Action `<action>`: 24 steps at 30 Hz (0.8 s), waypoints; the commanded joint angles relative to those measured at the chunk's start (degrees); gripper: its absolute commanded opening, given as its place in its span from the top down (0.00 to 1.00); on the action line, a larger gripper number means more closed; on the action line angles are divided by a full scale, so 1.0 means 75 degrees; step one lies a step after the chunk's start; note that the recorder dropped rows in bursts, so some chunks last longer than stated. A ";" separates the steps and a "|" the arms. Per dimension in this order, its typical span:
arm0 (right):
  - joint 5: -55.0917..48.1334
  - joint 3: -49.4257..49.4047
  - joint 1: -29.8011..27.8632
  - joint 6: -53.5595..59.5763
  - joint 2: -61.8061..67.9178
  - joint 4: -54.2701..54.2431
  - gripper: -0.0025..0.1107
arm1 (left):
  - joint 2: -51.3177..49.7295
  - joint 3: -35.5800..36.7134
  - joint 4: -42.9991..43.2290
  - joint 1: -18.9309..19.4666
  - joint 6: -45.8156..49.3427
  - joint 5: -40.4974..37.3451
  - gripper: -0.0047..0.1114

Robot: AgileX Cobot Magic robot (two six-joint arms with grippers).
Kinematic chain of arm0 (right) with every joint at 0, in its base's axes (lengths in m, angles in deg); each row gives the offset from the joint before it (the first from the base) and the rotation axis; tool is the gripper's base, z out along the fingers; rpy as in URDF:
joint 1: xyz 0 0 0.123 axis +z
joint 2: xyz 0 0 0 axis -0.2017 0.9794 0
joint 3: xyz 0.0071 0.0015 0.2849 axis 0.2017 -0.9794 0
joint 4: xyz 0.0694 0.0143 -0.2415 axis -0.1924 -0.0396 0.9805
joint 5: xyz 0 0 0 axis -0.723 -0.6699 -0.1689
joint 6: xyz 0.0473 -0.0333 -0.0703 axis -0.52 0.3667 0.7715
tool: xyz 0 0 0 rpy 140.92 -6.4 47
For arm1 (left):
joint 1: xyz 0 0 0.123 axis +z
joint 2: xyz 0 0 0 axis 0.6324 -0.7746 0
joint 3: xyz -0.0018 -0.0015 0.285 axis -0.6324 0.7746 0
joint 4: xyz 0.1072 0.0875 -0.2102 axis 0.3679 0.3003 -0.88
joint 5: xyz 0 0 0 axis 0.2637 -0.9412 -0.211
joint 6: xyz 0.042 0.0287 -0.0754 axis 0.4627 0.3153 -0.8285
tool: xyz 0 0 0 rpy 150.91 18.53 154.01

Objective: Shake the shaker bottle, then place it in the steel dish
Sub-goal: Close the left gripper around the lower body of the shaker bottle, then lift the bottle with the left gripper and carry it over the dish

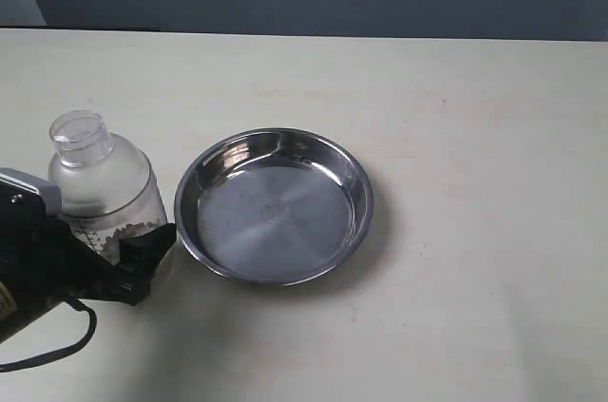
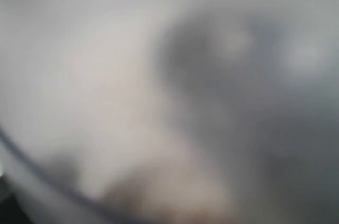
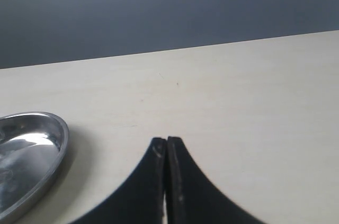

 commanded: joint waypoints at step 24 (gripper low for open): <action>0.0089 -0.0009 0.0017 0.0027 0.0029 0.0019 0.99 | 0.2305 -0.1530 0.3147 -0.0520 -0.2708 -0.1353 0.96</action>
